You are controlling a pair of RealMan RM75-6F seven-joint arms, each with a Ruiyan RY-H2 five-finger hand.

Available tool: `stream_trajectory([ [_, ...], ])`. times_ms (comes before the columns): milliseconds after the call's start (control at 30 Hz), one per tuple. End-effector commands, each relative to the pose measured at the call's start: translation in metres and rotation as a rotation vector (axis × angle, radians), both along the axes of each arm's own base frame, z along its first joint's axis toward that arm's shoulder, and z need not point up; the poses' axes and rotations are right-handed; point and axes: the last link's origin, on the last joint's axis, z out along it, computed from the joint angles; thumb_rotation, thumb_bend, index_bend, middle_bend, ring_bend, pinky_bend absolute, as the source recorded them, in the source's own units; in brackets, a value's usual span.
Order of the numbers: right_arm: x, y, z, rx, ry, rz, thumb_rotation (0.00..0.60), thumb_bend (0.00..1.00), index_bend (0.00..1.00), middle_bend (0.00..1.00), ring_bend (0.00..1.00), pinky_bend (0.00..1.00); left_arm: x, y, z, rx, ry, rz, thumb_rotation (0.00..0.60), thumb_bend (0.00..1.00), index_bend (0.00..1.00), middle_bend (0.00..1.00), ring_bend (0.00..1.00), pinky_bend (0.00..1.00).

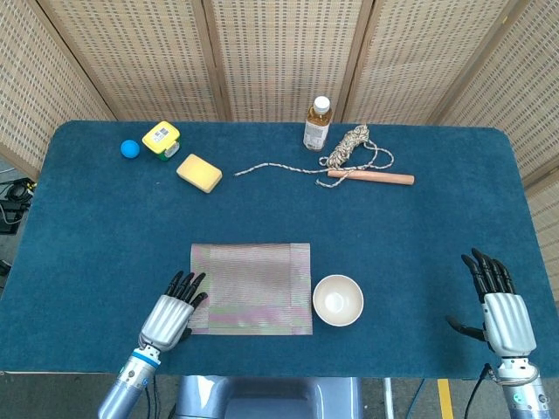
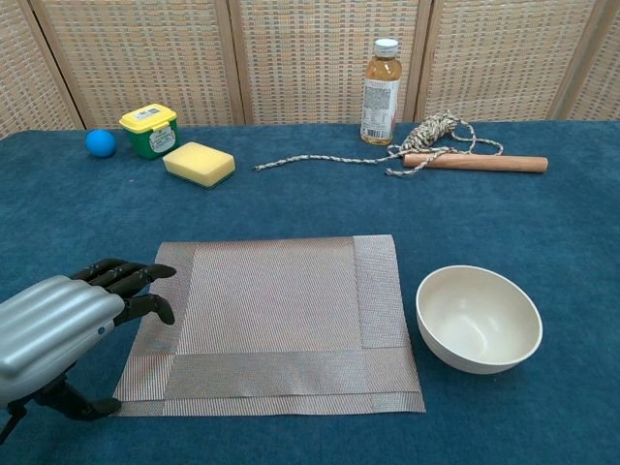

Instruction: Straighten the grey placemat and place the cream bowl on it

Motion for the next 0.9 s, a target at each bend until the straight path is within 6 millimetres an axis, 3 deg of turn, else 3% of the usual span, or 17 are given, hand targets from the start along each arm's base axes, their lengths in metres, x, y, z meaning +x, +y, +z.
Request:
stream_trajectory([
  [33,0.0,0.0,0.0,0.002,-0.001,0.001,0.6,0.22,0.03,0.0,0.0,0.0,0.0,0.001,-0.001,0.001,0.004,0.001,0.6,0.19,0.26,0.0,0.0,0.0],
  [333,0.001,0.0,-0.001,0.009,-0.011,0.002,0.6,0.22,0.03,0.0,0.0,0.0,0.002,0.007,-0.013,-0.014,0.038,-0.008,0.6,0.19,0.26,0.0,0.0,0.0],
  [600,0.001,0.001,-0.001,0.02,-0.024,0.002,0.6,0.22,0.03,0.0,0.0,0.0,0.007,0.011,-0.017,-0.007,0.052,-0.014,0.6,0.19,0.19,0.0,0.0,0.0],
  [900,0.002,0.001,-0.001,0.02,-0.024,0.003,0.6,0.22,0.03,0.0,0.0,0.0,0.021,0.015,-0.016,0.014,-0.012,-0.046,0.6,0.35,0.3,0.0,0.0,0.0],
])
